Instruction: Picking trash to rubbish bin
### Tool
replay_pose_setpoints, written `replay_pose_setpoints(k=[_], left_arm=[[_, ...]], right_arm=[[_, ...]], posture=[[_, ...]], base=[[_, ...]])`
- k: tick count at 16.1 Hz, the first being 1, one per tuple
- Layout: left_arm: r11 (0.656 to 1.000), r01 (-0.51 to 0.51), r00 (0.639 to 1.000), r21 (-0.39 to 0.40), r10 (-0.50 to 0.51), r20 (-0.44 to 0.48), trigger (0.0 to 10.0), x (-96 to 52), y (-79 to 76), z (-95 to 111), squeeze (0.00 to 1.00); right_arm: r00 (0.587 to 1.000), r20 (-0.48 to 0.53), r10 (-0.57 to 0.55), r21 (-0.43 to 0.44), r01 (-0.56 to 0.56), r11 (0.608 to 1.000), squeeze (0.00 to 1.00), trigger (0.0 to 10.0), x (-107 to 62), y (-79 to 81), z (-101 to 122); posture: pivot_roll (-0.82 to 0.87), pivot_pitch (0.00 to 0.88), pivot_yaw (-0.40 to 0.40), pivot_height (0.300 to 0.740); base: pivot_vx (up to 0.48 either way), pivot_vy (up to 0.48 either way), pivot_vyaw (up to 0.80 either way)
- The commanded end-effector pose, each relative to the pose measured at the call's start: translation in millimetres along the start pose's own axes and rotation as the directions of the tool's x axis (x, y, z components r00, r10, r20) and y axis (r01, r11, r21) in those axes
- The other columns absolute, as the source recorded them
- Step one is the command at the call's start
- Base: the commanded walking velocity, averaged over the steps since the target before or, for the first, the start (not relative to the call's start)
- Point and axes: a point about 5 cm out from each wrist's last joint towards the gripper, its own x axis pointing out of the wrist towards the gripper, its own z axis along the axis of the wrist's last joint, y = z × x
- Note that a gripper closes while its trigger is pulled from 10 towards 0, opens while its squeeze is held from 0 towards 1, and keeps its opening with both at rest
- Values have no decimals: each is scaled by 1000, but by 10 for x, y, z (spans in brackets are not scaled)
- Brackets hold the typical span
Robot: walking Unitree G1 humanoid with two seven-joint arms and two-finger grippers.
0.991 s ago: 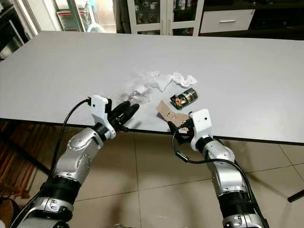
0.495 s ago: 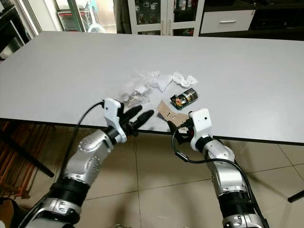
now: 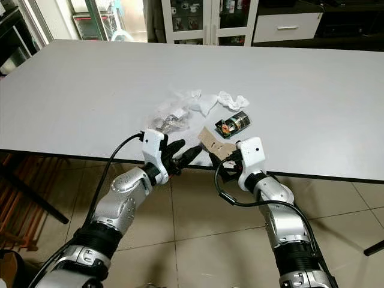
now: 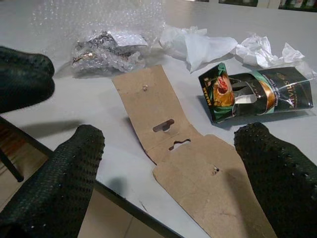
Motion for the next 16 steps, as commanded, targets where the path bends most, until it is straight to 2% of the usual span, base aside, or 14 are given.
replay_pose_setpoints(k=[1, 8, 11, 16], left_arm=[[1000, -8, 1000, 16, 8, -2, 10000, 38, 3, 20, 0], [996, -57, 998, 74, 57, 8, 10000, 301, -92, 144, 0], [994, -66, 998, 86, 66, 9, 10000, 362, -118, 172, 0], [970, -144, 988, 194, 152, -26, 10000, 410, -54, 205, 0]], right_arm=[[1000, 2, 1, 4, -1, 1000, 0, 10000, -5, 22, 11], [1000, 9, -7, 14, 7, 1000, 0, 10000, -12, 56, 13], [1000, 12, -13, 18, 13, 1000, 0, 10000, -23, 55, 8], [1000, 12, -24, 26, 23, 999, 0, 10000, -23, 65, 2]], posture=[[-118, 38, 73, 740], [-138, 47, 88, 740], [-143, 49, 93, 740], [-143, 50, 101, 740]], base=[[0, 0, 0], [0, 0, 0], [0, 0, 0], [0, 0, 0]])
